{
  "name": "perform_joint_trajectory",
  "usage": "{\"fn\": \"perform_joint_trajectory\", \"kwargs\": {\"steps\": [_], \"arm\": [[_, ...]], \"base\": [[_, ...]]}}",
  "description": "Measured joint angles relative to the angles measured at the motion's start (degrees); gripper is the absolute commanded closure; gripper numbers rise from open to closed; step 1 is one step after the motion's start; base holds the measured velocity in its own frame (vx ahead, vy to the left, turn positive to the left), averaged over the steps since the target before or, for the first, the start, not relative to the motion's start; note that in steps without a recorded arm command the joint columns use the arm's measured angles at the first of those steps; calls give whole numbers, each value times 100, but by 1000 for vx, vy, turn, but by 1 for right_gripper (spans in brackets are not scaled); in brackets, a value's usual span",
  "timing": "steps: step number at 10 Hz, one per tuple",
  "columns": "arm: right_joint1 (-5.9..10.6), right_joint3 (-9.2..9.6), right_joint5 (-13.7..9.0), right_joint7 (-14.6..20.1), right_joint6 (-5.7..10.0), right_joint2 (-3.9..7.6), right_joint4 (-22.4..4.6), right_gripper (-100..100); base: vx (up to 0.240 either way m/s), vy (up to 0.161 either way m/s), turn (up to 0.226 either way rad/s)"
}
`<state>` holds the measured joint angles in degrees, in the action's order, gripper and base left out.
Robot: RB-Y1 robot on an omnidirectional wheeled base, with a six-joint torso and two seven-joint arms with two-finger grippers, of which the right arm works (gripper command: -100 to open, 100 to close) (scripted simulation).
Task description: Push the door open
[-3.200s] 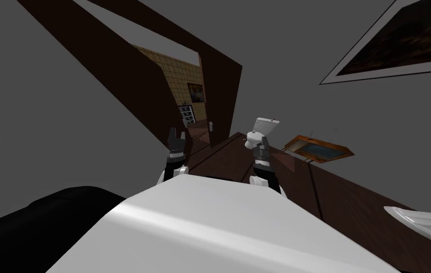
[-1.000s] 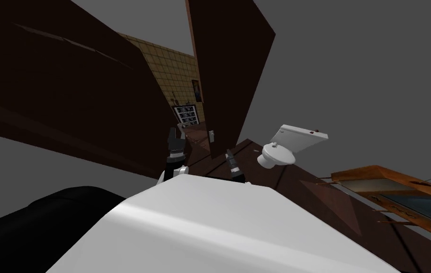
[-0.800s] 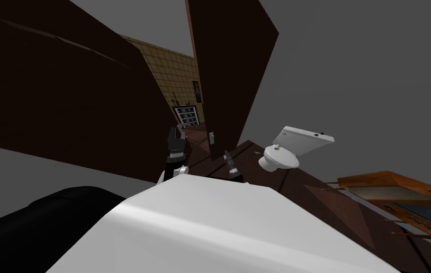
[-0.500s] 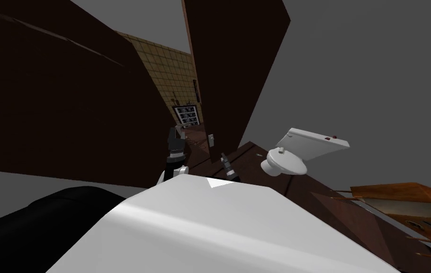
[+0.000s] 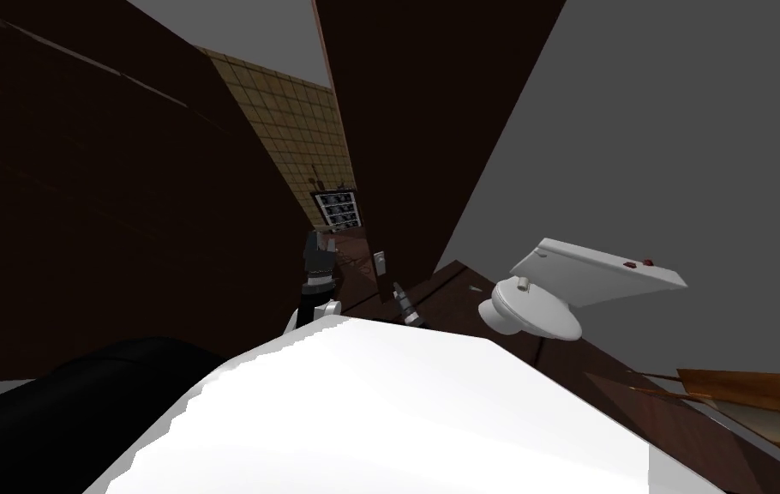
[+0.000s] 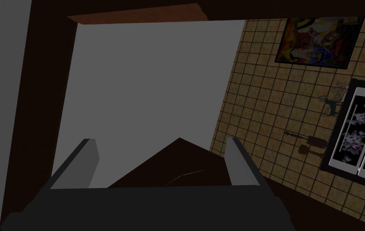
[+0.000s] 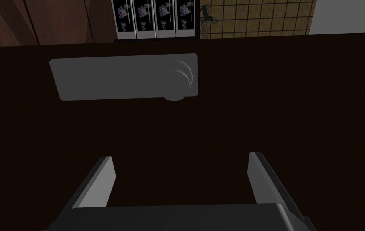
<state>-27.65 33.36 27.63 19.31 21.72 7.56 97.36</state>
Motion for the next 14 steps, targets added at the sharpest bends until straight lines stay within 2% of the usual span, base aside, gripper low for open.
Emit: {"fn": "perform_joint_trajectory", "kwargs": {"steps": [2,4,12,13,14], "arm": [[11,62,59,45,11,8,-66,-100],[78,44,40,29,-21,-40,-123,-100],[412,-51,-71,-47,-196,-292,-410,-100],[418,-52,-72,-48,-201,-297,-413,100],[416,-51,-71,-47,-198,-295,-410,100]], "base": [[125,12,21],[138,95,28],[155,118,25],[0,0,0],[-16,-14,12]]}}
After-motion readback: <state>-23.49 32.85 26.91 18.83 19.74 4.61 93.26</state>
